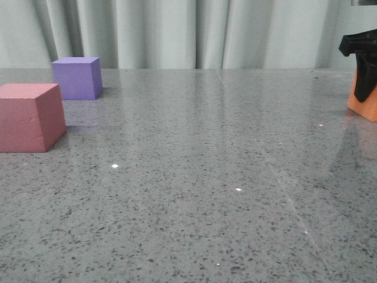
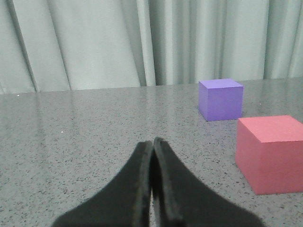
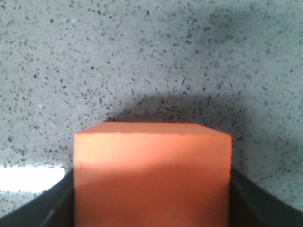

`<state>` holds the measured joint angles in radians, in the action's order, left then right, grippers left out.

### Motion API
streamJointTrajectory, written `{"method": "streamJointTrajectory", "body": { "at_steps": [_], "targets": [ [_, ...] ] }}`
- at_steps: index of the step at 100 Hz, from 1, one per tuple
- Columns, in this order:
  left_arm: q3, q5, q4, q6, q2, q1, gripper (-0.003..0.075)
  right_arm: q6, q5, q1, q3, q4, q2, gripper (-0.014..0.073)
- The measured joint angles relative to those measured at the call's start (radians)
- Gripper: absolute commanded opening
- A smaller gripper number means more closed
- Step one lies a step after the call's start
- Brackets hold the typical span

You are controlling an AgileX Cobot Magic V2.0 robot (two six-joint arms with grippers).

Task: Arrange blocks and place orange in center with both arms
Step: 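Lift the orange cube and carry it toward the table center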

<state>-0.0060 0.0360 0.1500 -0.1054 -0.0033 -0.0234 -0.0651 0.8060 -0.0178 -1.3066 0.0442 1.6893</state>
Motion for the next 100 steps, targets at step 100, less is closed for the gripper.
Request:
{"method": "streamJointTrajectory", "body": {
  "at_steps": [100],
  "targets": [
    [0.0, 0.0, 0.0, 0.0, 0.0, 0.0, -0.0019, -0.383, 0.135, -0.486, -0.384, -0.011, 0.11, 0.015]
  ]
}}
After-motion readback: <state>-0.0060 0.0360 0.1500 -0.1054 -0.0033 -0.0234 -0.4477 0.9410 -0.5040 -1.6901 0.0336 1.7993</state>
